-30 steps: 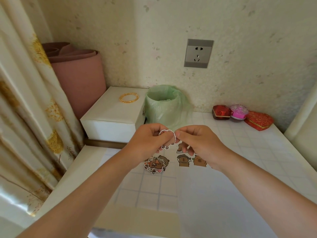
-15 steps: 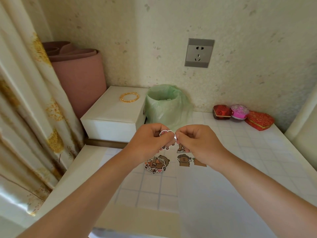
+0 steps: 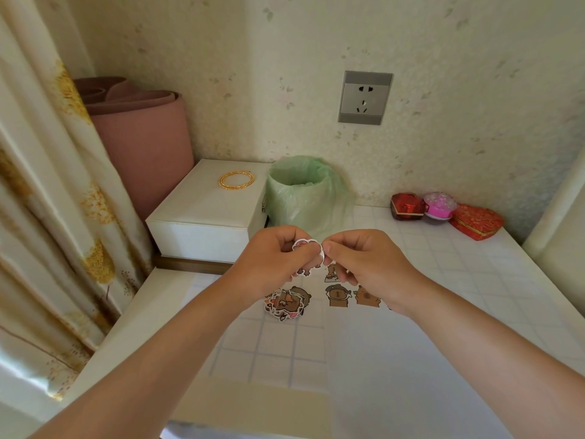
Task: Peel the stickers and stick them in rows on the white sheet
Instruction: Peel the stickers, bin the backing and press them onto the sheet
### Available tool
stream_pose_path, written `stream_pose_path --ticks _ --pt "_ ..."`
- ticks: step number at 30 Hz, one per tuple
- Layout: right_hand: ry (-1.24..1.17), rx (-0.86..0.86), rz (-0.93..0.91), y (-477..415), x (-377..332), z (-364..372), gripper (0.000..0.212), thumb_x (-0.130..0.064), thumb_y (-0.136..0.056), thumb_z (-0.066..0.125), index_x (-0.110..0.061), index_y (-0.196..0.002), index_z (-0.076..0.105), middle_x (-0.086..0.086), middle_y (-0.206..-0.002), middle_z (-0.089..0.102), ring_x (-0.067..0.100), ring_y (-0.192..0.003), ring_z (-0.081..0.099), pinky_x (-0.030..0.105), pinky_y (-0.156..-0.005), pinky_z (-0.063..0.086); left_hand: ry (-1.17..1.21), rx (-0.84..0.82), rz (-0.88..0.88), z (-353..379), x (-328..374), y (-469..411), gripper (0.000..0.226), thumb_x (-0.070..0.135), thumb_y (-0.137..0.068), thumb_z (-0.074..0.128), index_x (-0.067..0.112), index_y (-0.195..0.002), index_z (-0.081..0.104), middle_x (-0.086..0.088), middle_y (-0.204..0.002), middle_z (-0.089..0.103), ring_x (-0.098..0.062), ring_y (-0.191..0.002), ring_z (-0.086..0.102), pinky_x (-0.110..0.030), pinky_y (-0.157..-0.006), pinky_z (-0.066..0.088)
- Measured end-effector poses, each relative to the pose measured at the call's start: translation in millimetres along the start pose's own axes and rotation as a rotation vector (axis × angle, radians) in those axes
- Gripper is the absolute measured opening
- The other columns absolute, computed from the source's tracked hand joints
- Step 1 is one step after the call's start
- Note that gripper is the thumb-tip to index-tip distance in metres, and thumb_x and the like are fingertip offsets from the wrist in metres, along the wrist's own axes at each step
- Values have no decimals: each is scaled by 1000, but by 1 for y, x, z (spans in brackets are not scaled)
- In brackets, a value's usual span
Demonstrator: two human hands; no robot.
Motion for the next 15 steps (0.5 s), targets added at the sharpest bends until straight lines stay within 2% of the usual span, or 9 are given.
stream_pose_path --ticks 3,7,11,15 --pt "-54 -4 -1 0 1 0 22 -16 -96 62 -11 -78 74 -4 -63 64 11 -49 49 21 -47 36 -2 3 9 -1 1 0 15 21 -91 65 8 -85 72 4 -63 64 -7 -56 52 -22 -55 46" --pt "-106 -20 13 0 1 0 24 -17 -97 62 -11 -76 72 0 -60 60 11 -48 48 21 -47 36 8 1 13 -2 2 0 15 21 -92 65 10 -84 72 3 -63 63 -7 -56 52 -22 -55 46" --pt "-133 -28 18 0 0 1 23 -15 -97 61 -13 -76 71 -10 -60 63 9 -48 49 20 -46 37 8 -3 10 -2 2 0 14 22 -91 65 13 -82 72 3 -64 64 -8 -58 52 -23 -56 46" --pt "-110 -21 18 0 0 1 22 -14 -96 62 -12 -76 72 -6 -57 61 10 -47 48 20 -46 37 -6 -7 18 -2 2 0 13 21 -91 65 12 -83 71 3 -65 65 -8 -57 53 -23 -55 46"
Point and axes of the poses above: each hand's wrist, its own y-axis away from the middle knuckle, its own z-axis out of the palm, x = y × z, the point moved 5 cm from there along -y, towards the middle knuckle
